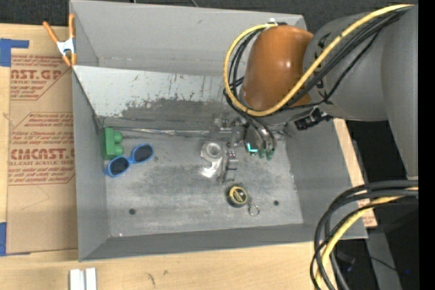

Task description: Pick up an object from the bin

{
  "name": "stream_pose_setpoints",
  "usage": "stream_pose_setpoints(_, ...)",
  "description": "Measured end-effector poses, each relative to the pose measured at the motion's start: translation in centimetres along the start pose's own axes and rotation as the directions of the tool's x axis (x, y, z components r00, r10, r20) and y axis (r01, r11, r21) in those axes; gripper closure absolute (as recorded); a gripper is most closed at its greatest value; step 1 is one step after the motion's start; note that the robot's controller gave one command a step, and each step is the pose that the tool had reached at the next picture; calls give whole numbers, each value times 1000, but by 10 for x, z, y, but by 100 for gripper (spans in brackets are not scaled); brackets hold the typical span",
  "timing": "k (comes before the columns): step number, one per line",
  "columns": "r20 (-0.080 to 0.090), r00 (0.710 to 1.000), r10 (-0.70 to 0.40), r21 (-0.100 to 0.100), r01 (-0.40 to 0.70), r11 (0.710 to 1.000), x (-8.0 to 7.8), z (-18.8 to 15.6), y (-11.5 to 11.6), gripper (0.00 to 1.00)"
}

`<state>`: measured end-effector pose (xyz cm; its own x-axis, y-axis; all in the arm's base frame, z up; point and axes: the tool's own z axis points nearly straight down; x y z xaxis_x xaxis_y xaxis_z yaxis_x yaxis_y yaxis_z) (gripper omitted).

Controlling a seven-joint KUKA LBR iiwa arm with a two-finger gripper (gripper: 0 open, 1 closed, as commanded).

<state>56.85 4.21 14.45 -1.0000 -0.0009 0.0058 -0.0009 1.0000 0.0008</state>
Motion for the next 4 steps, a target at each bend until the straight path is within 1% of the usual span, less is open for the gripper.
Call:
stream_pose_setpoints(1,10,950,-313,3,313,950,-22,74,-24,0)
stream_pose_setpoints(2,12,950,-312,3,312,950,-24,71,-24,100)
stream_pose_setpoints(3,13,928,-372,4,372,928,-27,16,-9,100)
stream_pose_setpoints(4,14,913,-407,6,407,914,-3,-77,-12,100)
